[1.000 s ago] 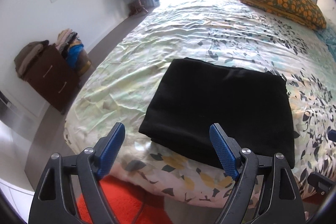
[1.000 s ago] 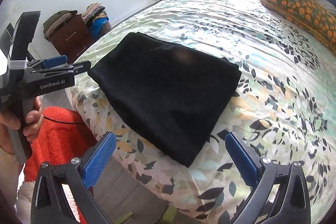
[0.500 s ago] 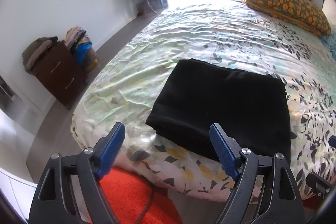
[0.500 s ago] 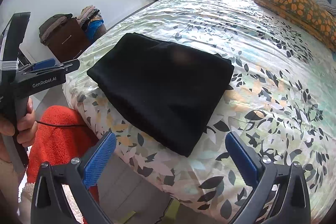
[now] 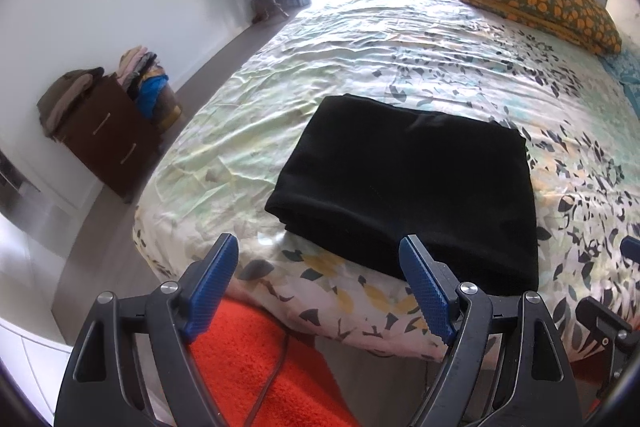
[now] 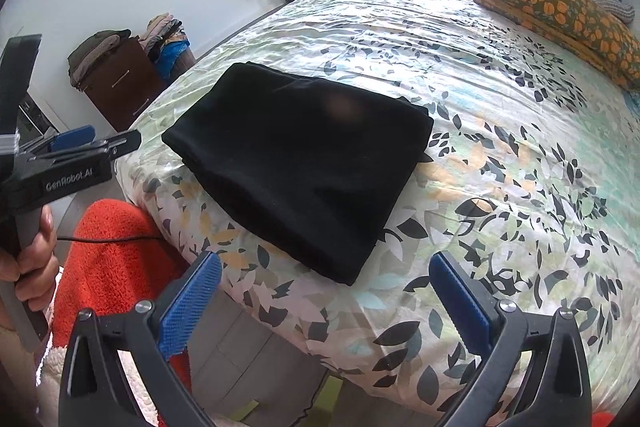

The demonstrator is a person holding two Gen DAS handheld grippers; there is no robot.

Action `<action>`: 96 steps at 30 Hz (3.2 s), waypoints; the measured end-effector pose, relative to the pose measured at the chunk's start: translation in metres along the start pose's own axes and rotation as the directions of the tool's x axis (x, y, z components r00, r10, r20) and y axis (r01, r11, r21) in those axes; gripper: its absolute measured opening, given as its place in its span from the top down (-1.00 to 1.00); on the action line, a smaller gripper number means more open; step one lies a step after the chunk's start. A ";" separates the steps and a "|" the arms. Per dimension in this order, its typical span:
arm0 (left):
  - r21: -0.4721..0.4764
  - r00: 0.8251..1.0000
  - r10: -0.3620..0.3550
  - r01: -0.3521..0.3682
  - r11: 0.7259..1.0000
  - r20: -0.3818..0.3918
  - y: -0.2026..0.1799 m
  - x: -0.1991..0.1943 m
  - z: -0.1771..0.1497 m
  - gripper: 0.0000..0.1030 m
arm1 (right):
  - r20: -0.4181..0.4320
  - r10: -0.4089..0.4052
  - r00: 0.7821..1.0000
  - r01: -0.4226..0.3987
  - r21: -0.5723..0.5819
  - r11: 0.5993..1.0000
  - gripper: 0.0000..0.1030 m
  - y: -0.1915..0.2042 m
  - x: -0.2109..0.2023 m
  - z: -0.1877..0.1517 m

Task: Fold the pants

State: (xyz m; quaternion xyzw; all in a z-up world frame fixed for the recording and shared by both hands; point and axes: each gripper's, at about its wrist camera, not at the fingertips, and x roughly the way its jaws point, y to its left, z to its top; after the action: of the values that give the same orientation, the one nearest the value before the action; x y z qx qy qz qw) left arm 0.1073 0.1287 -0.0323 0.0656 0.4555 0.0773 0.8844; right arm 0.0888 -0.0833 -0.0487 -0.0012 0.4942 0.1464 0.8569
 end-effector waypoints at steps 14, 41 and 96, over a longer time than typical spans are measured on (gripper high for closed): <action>0.009 0.998 -0.003 0.003 1.000 -0.058 -0.021 0.014 -0.018 -0.64 | -0.015 -0.016 1.000 0.017 0.065 0.998 -1.00 -0.012 0.003 -0.010; 0.024 0.995 -0.025 0.028 0.999 -0.101 -0.026 0.023 -0.026 -0.64 | -0.018 -0.081 0.997 0.082 0.101 0.992 -1.00 -0.017 0.007 -0.007; -0.062 0.997 -0.058 0.055 0.997 -0.054 0.022 -0.053 0.016 -0.64 | 0.018 -0.020 1.000 0.019 0.028 0.999 -1.00 0.035 -0.074 0.052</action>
State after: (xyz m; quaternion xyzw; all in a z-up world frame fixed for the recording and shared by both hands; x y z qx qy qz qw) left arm 0.0883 0.1395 0.0231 0.0235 0.4793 0.0679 0.8747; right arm 0.0889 -0.0611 0.0456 0.0071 0.4881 0.1312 0.8628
